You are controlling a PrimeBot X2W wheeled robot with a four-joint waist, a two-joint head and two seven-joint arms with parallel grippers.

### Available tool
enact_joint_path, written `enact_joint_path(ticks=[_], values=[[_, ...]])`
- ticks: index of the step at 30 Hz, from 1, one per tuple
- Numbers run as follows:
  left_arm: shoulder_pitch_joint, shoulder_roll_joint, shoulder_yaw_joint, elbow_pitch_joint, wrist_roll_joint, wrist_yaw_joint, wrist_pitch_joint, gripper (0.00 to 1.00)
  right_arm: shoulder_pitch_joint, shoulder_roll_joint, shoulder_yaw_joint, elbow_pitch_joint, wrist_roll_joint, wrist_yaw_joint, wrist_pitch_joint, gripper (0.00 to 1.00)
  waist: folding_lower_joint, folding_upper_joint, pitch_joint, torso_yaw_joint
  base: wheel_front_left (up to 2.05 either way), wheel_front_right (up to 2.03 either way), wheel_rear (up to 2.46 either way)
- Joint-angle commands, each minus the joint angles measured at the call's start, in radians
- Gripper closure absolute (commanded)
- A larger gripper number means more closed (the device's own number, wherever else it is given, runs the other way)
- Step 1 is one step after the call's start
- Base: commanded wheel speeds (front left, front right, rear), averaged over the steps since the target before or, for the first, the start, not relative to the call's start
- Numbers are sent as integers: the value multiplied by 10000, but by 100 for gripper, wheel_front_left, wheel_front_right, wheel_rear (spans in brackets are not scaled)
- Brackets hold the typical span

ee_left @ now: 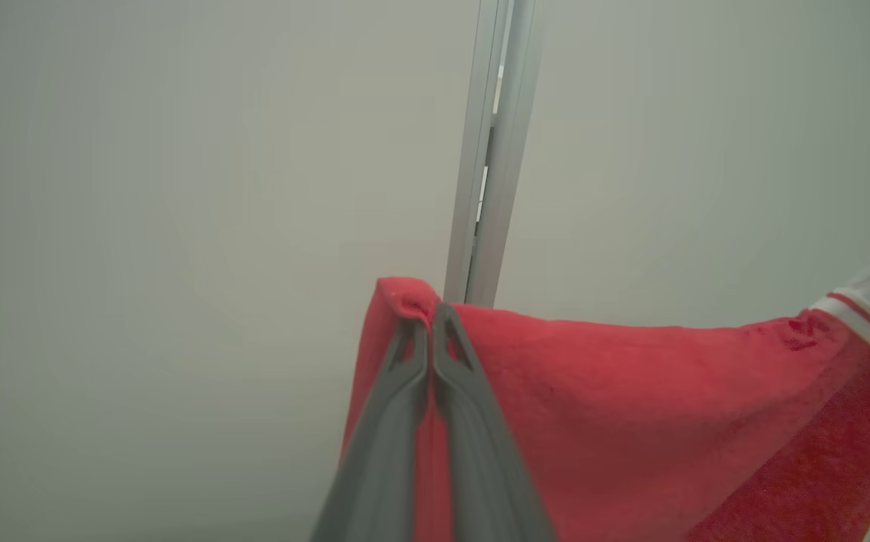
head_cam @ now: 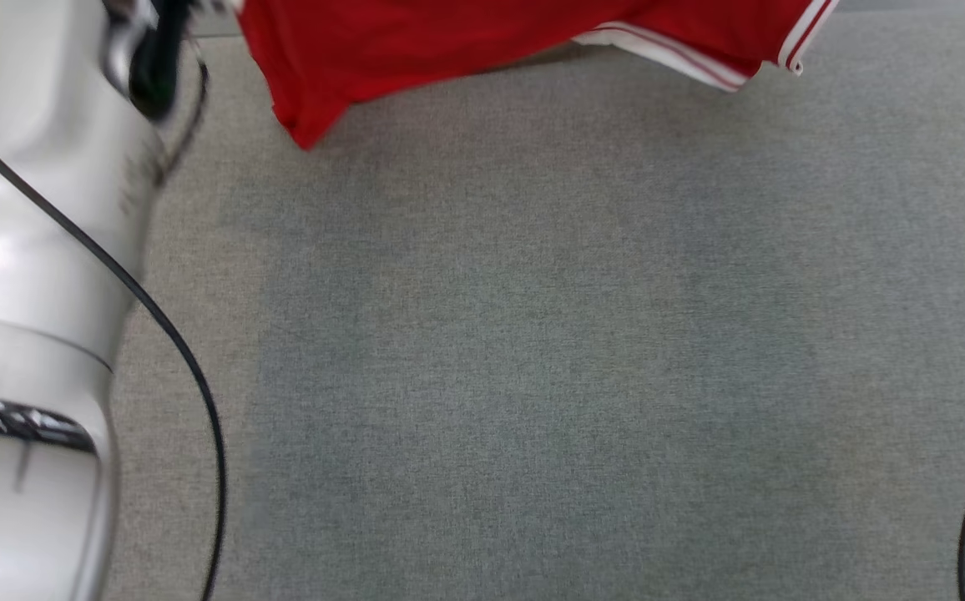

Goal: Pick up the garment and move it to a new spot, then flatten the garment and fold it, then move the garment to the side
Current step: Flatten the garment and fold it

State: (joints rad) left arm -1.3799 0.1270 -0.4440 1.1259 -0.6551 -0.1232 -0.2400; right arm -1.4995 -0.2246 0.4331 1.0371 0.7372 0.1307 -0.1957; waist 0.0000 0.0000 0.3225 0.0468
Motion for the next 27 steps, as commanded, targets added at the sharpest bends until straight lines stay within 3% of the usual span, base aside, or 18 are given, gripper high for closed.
enact_joint_path(ticks=[1,6,15,22,27], values=[[578,7,-310,60,210,-70,-127,100,795,-184,298,-349,439,1,93,100,0,0,211,90,0,0,0],[1961,-35,-476,-228,84,-82,-246,100,2685,-632,1012,-1331,1638,-1,226,100,0,0,237,68,0,0,0],[5711,317,390,-3184,339,-71,-255,100,7044,-1486,2380,-3432,3347,1,-459,100,0,0,-224,123,0,0,0],[8741,623,903,-4963,813,92,-248,100,9664,-1698,2324,-4969,3720,1,-715,100,0,0,-1158,-48,0,0,0],[10668,879,658,-6002,830,264,-20,100,11722,-1597,1383,-6264,3489,1,-713,100,0,0,-1967,-96,0,0,0]])
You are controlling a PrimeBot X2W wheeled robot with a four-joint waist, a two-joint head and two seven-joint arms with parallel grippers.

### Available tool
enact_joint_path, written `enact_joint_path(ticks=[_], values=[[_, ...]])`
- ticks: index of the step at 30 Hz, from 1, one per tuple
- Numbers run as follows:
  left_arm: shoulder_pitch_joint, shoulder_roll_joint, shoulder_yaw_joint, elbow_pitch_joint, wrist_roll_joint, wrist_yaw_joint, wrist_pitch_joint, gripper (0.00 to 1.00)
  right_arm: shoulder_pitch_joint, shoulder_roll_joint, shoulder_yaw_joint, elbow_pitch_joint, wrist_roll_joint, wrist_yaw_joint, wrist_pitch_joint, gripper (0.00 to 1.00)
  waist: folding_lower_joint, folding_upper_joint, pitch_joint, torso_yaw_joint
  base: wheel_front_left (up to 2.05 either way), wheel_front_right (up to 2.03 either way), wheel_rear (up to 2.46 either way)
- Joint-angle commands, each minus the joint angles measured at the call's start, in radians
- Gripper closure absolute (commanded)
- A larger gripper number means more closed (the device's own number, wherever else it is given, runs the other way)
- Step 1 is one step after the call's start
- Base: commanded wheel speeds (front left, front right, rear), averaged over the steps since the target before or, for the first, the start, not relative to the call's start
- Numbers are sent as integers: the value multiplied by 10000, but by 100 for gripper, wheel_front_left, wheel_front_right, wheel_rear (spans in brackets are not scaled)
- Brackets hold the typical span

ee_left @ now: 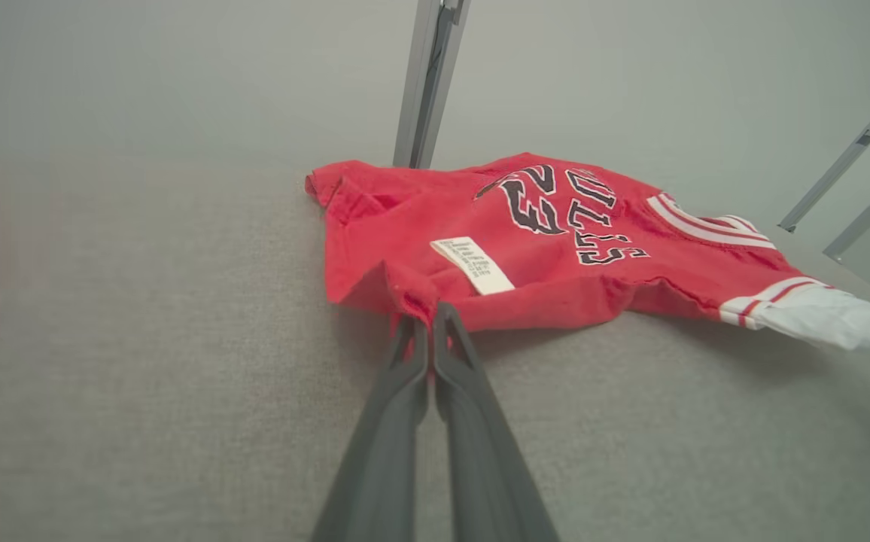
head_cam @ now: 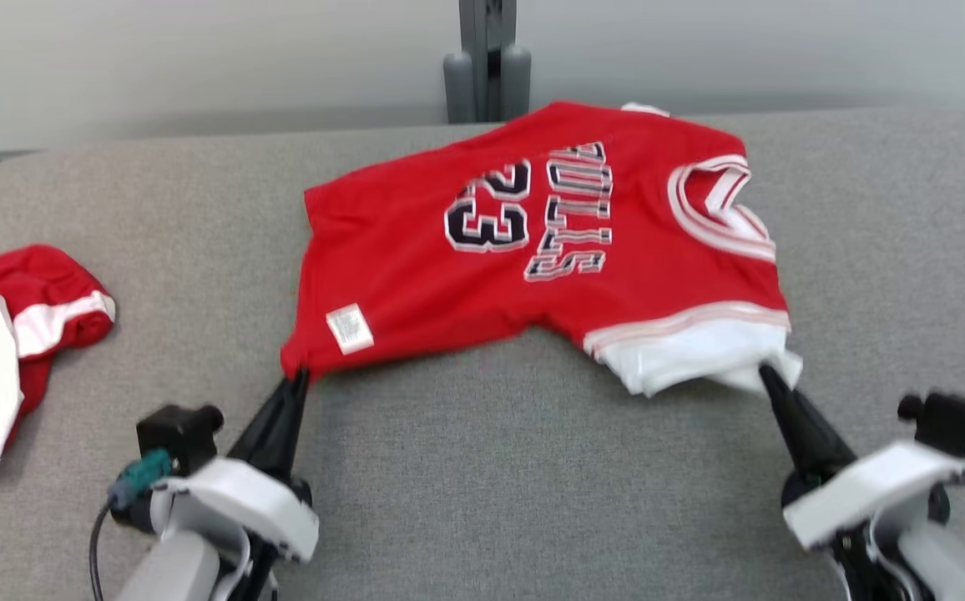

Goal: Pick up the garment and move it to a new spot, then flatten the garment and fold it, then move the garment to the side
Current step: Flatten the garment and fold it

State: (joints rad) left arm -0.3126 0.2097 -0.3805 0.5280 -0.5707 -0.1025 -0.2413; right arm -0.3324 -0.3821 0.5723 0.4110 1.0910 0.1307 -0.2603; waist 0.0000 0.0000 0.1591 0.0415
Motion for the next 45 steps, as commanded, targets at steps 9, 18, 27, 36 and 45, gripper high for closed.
enact_joint_path(ticks=[9,18,27,36,45], values=[[2645,1010,54,-2867,-457,924,1804,100,3714,51,-1588,-1908,-788,1,26,100,0,0,-1427,-90,0,0,0],[4456,1984,514,-5510,-722,1972,3002,100,6494,1175,-3399,-4300,-2009,1,1954,100,0,0,-1694,-270,0,0,0],[5367,2475,670,-6952,-671,2707,3682,100,7664,2604,-4683,-6249,-3308,1,4026,100,0,0,-1620,-404,0,0,0],[5116,2285,424,-7177,-803,2759,4048,100,7072,3053,-5206,-6799,-4062,1,5037,100,0,0,-1271,-261,0,0,0],[3976,2233,340,-6822,-802,2420,4206,100,4581,2206,-5159,-6228,-4404,1,5014,100,0,0,-416,20,0,0,0]])
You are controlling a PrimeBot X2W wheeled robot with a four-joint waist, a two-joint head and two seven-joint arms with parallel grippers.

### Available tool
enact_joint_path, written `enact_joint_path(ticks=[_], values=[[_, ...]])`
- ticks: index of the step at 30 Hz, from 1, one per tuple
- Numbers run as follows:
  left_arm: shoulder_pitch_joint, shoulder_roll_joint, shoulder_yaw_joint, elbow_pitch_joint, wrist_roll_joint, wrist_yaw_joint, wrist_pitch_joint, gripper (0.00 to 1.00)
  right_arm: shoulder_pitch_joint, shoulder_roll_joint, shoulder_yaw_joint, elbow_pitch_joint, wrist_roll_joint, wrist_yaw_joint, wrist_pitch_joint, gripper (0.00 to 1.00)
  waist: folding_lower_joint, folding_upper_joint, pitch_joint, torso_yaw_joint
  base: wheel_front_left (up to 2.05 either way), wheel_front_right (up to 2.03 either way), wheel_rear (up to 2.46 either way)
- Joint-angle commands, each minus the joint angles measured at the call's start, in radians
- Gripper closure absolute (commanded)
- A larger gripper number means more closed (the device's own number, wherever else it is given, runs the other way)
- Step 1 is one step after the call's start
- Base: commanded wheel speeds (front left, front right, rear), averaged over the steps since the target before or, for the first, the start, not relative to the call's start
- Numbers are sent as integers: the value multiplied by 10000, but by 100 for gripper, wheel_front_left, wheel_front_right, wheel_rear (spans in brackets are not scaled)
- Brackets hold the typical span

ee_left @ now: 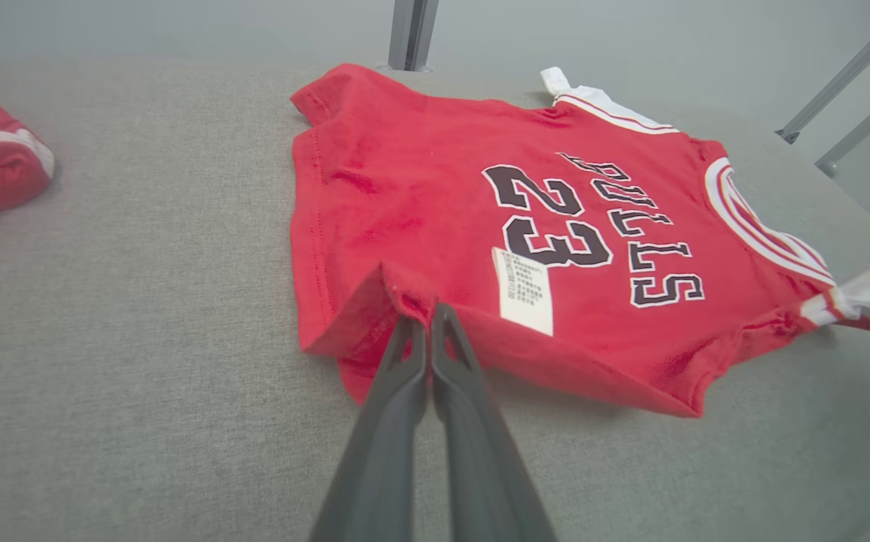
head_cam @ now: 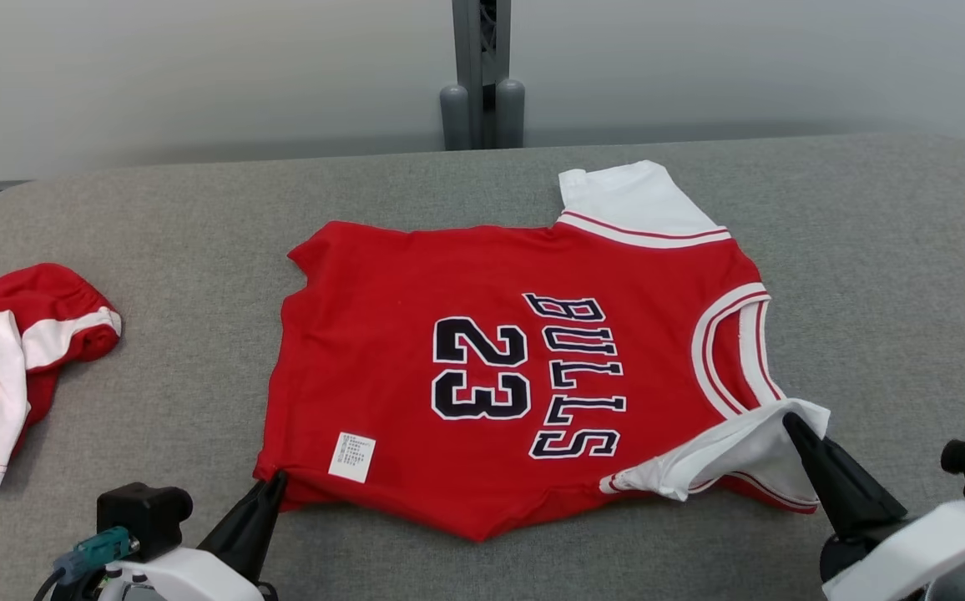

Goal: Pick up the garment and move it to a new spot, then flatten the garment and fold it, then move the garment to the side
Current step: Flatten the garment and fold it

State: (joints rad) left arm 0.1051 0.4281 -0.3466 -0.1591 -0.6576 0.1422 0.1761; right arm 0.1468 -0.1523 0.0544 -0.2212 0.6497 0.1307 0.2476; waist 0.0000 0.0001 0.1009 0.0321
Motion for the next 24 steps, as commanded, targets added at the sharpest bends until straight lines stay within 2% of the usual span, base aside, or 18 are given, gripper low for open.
enact_joint_path(ticks=[1,12,16,22,23,24], values=[[-310,-36,4,101,-14,-74,2,100,-504,-226,75,316,67,1,-102,100,0,-1,243,164,0,0,0],[-1574,-366,109,1023,-93,-361,-376,100,-3522,-1656,1215,3285,271,1,-994,100,0,-1,1341,497,0,0,0],[-2128,-488,-40,1869,-203,-643,-362,100,-4602,-1962,2103,4566,496,1,-1594,100,0,-1,1723,392,0,0,0],[-2428,-590,-60,2544,-245,-778,-484,100,-5461,-2145,3063,5492,762,1,-2235,100,0,-1,1983,311,0,0,0],[-2457,-600,-52,2635,-223,-783,-551,100,-5588,-2191,3202,5659,833,1,-2360,93,0,-1,2012,318,0,0,0],[-2472,-615,-65,2740,-187,-795,-598,89,-5704,-2239,3359,5824,883,1,-2488,66,0,-1,2025,329,0,0,0]])
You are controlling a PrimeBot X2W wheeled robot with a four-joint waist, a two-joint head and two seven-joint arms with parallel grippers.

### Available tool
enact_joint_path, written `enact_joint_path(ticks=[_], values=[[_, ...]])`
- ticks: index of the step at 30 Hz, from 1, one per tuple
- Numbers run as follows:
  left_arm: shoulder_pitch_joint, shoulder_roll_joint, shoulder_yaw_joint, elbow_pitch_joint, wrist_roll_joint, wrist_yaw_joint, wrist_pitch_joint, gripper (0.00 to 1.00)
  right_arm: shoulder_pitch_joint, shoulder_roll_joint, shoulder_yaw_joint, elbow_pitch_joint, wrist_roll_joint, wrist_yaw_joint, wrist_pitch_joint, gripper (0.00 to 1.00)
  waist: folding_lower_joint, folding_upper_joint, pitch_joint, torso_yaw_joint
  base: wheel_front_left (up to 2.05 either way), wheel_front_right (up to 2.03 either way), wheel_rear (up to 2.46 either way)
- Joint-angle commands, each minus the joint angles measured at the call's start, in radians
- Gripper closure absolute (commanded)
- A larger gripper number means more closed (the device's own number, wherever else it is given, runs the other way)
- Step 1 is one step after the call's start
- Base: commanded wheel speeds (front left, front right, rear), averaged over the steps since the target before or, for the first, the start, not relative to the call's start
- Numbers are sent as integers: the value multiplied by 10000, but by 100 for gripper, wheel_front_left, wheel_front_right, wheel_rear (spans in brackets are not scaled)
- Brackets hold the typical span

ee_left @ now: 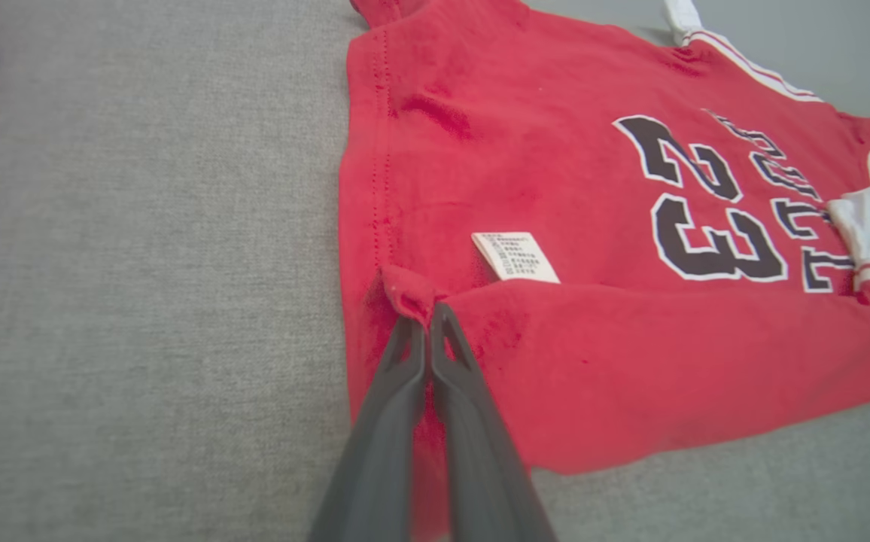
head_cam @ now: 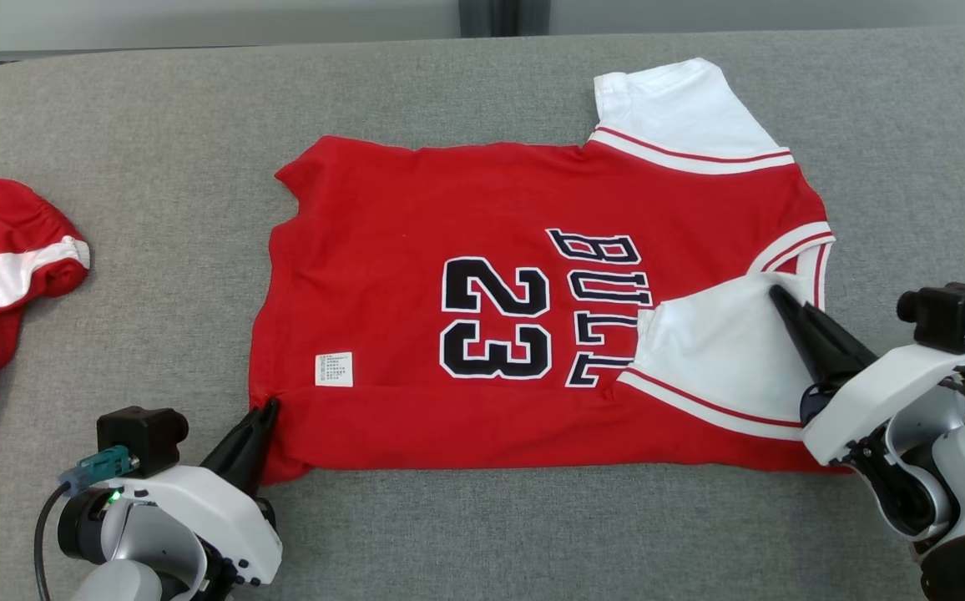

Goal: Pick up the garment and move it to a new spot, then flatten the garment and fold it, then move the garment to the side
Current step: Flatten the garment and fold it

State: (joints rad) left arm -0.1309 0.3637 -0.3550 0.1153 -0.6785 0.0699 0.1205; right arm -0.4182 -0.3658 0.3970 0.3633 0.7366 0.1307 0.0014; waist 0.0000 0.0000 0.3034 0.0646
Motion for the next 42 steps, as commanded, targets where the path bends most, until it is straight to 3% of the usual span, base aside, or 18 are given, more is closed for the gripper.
enact_joint_path(ticks=[1,2,3,8,13,17,22,27,33,42], values=[[-138,-15,31,69,21,-65,-119,56,-139,-79,7,104,183,1,-179,6,0,0,13,21,0,0,0],[-188,-46,76,111,55,1,-247,4,-229,-83,74,276,271,1,-318,0,0,0,25,34,0,0,0],[-216,-70,62,181,101,-7,-323,0,-285,-137,105,405,257,1,-527,0,0,0,-1,51,0,0,0],[-266,-295,380,235,321,224,-1505,0,-200,-48,-290,1018,350,1,-1671,0,0,0,-338,62,0,0,0],[-289,-517,755,115,595,618,-2718,0,-69,241,-930,1309,-869,1,-2485,0,0,0,-875,-49,0,0,0],[-306,-598,918,18,951,950,-3315,0,289,627,-1722,715,-2174,1,-2673,0,0,0,-1370,-136,0,0,0],[-133,-501,881,-156,1403,1204,-3568,0,1380,1308,-2685,-536,-3717,1,-2675,0,0,0,-1879,-239,0,0,0],[233,-420,745,-144,1742,1330,-3655,0,2595,1860,-3277,-1128,-4558,-1,-2677,0,0,0,-2350,-323,0,0,0],[801,-430,596,210,1766,1360,-3685,0,3638,2335,-3542,-1398,-4966,-1,-2457,0,0,0,-2786,-462,0,0,0],[1111,-433,564,472,1568,1222,-3708,0,4020,2598,-3717,-1567,-5148,-1,-2207,0,0,0,-3003,-499,0,0,0]])
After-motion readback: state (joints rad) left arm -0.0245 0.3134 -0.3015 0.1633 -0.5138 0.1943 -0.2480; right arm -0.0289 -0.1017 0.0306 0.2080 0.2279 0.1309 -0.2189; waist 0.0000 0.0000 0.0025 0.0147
